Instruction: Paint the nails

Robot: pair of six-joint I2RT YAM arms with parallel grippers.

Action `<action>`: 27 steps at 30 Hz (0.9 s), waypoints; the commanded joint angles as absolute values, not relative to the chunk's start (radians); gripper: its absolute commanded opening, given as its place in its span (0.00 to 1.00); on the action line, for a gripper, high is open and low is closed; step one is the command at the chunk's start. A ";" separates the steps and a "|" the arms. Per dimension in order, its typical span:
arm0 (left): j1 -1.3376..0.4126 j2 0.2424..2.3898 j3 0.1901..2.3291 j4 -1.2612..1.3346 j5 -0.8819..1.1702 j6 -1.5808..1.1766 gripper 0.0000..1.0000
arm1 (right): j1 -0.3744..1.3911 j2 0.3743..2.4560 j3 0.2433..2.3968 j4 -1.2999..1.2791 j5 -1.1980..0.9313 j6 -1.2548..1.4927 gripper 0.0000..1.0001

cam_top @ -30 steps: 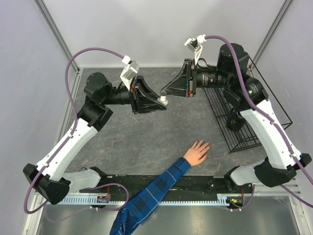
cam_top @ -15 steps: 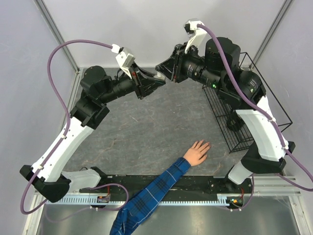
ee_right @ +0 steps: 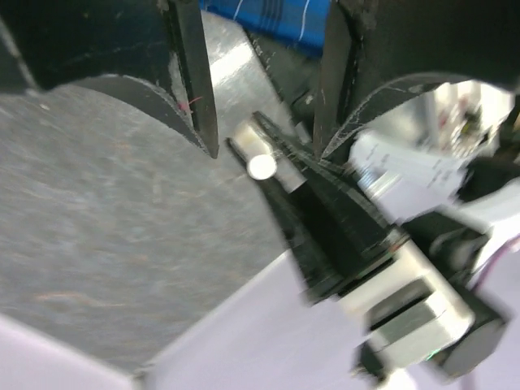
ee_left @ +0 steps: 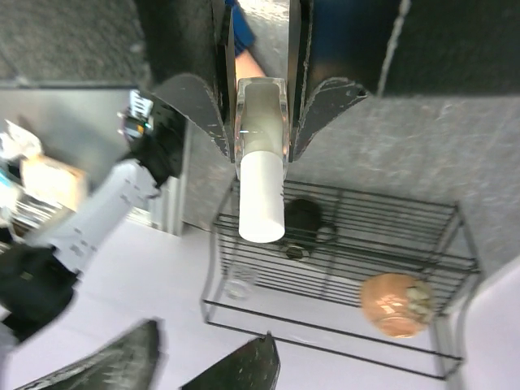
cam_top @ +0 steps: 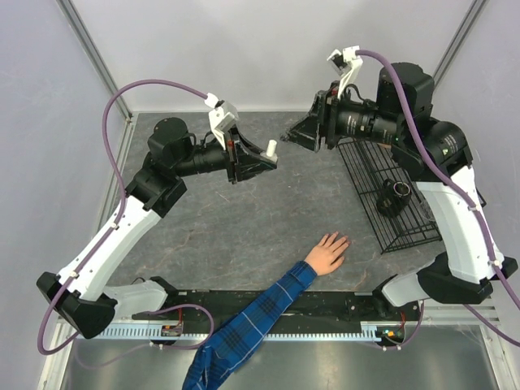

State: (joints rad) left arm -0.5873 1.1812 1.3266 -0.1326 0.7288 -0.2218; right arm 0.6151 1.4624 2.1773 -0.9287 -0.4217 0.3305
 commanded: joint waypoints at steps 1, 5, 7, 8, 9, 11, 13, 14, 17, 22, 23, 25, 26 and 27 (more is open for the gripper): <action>-0.583 1.144 1.330 -0.045 0.928 -0.281 0.02 | 0.591 1.447 2.122 -0.865 -0.825 0.278 0.60; -0.581 1.149 1.325 -0.015 0.986 -0.321 0.02 | 0.589 1.447 2.091 -0.824 -0.891 0.287 0.60; -0.581 1.149 1.322 -0.008 0.992 -0.333 0.02 | 0.589 1.447 2.083 -0.821 -0.896 0.284 0.60; -0.581 1.147 1.319 -0.005 0.999 -0.336 0.02 | 0.589 1.445 2.074 -0.821 -0.893 0.279 0.60; -0.581 1.147 1.316 -0.003 1.005 -0.342 0.02 | 0.589 1.445 2.071 -0.819 -0.893 0.278 0.59; -0.581 1.150 1.313 0.027 1.022 -0.356 0.02 | 0.589 1.447 2.063 -0.819 -0.896 0.278 0.56; -0.580 1.152 1.318 0.031 1.038 -0.360 0.02 | 0.589 1.443 2.056 -0.810 -0.897 0.285 0.51; -0.580 1.155 1.321 0.032 1.042 -0.362 0.02 | 0.589 1.443 2.046 -0.802 -0.897 0.287 0.50; -0.578 1.157 1.325 0.038 1.046 -0.365 0.02 | 0.589 1.442 2.034 -0.793 -0.907 0.293 0.49; -0.578 1.167 1.325 0.057 1.077 -0.387 0.02 | 0.589 1.440 2.025 -0.787 -0.902 0.296 0.47; -0.578 1.167 1.324 0.060 1.078 -0.391 0.02 | 0.588 1.440 2.026 -0.784 -0.900 0.296 0.47; -0.578 1.167 1.321 0.063 1.089 -0.394 0.02 | 0.589 1.443 2.025 -0.778 -0.902 0.299 0.46; -0.577 1.169 1.322 0.063 1.088 -0.396 0.02 | 0.589 1.443 2.025 -0.775 -0.903 0.301 0.45; -0.577 1.169 1.322 0.064 1.091 -0.397 0.02 | 0.589 1.447 2.026 -0.773 -0.904 0.302 0.44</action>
State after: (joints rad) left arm -0.5838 1.1690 1.3144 0.0109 1.0492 -0.3527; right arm 0.5915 1.4532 2.0289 -0.8246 -0.8837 0.3019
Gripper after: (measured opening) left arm 0.297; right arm 0.459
